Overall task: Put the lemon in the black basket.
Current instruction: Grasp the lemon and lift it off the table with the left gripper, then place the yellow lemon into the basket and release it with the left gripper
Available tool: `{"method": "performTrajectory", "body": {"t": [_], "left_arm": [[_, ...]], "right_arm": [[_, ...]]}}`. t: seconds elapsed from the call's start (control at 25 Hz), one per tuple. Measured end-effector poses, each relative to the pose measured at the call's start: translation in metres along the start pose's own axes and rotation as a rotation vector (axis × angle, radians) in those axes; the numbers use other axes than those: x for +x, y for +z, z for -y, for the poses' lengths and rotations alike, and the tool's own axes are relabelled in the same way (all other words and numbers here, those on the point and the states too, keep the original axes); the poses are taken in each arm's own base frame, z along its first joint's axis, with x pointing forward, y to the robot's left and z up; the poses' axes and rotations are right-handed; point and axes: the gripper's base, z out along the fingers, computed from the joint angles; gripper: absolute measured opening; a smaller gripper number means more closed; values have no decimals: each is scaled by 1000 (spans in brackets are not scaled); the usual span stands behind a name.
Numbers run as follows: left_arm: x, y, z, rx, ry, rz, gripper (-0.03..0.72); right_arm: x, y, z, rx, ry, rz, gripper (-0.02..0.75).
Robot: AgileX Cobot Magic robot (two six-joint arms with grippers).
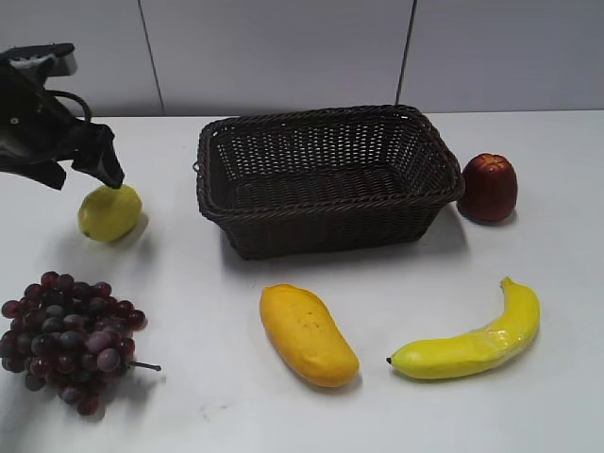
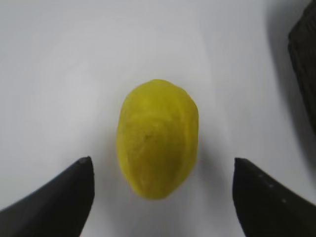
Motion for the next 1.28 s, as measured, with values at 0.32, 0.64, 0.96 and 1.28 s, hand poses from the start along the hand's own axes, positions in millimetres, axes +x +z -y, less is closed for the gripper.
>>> {"method": "performTrajectory", "body": {"t": [0.32,0.64,0.96,1.28], "left_arm": [[-9,51,-11,19,-9,-78,669],[-7,56,-10,45,-1,-146,559],[-53,-11,7,148,39,-106,559],[-105,-78,81,442,45,204,559]], "right_arm": [[0,0,0,0,0,0,571],[0,0,0,0,0,0,571],[0,0,0,0,0,0,571],[0,0,0,0,0,0,571]]}}
